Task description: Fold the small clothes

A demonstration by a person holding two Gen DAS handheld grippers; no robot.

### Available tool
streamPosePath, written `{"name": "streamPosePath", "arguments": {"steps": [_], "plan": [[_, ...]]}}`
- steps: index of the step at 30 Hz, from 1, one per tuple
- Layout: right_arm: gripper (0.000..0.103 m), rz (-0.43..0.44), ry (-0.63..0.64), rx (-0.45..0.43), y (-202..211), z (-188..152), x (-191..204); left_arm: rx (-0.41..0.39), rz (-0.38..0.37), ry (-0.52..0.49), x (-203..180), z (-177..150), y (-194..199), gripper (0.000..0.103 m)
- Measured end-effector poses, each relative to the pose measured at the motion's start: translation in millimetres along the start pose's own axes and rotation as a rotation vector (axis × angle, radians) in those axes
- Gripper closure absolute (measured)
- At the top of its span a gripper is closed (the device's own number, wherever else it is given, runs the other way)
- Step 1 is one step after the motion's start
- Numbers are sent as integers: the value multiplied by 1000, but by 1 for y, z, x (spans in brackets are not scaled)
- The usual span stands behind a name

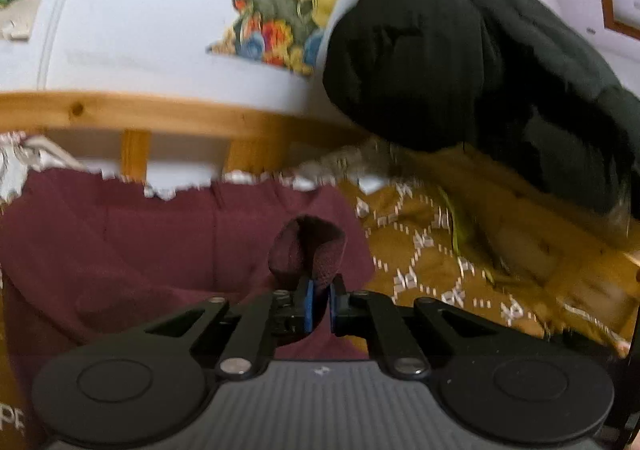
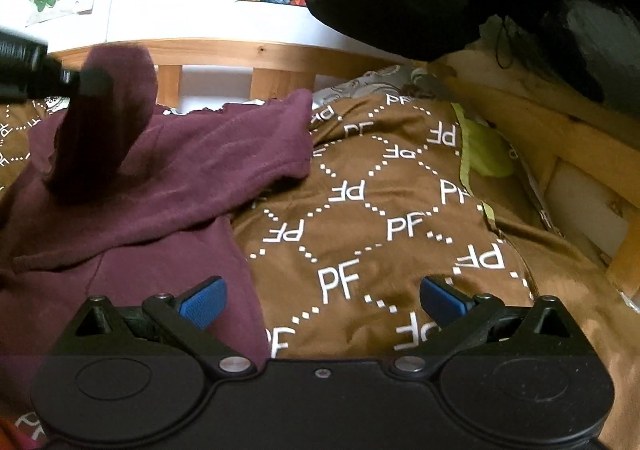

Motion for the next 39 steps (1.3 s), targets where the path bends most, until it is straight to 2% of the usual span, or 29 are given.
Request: {"name": "streamPosePath", "arguments": {"steps": [1,3,5,7,9,11,15,21,22,24,27,29,31,34,36,39], "plan": [[1,-1,-1,1,0,-1,0,14,0,3,0,-3,0,96],[1,-4,0,0,0,-1,0,35,-13,23,1,-8,2,84],[1,-5,2,0,0,0,0,50,-33,52,2,-8,4,45],[1,-10,4,3,0,1,0,53,-43,78,5,-9,7,30],[1,-19,0,9,0,1,-1,63,-63,80,5,-9,12,26],[1,-32,-12,19,-1,2,-2,66,-62,71,7,-7,18,16],[1,-46,-37,30,-4,6,1,58,31,35,24,9,27,11],[1,-10,-37,10,-16,21,26,102,275,-137,91,32,46,6],[1,5,-30,8,-18,23,33,108,311,-141,105,35,50,6],[1,39,-8,4,-21,25,46,98,383,-84,139,38,60,6],[1,86,45,5,-24,29,65,38,457,90,183,36,74,6],[1,111,73,9,-25,33,74,19,457,222,211,33,76,8],[1,139,103,20,-26,39,82,44,418,308,235,31,72,13],[1,238,194,50,-28,61,95,25,407,307,255,36,63,13],[1,300,281,48,-30,88,104,3,379,327,267,40,57,13],[1,376,354,79,-40,142,123,14,312,375,276,41,43,13]]}}
Point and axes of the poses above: each gripper's, at about its wrist camera, not at the fingertips, and y roughly against the way its jaws point, x to its left, z to its top, the point moved 5 cm from there along -y, roughly the way its jaws point, and after that the axes turned 7 degrees about -x, right-handed, at the moved point
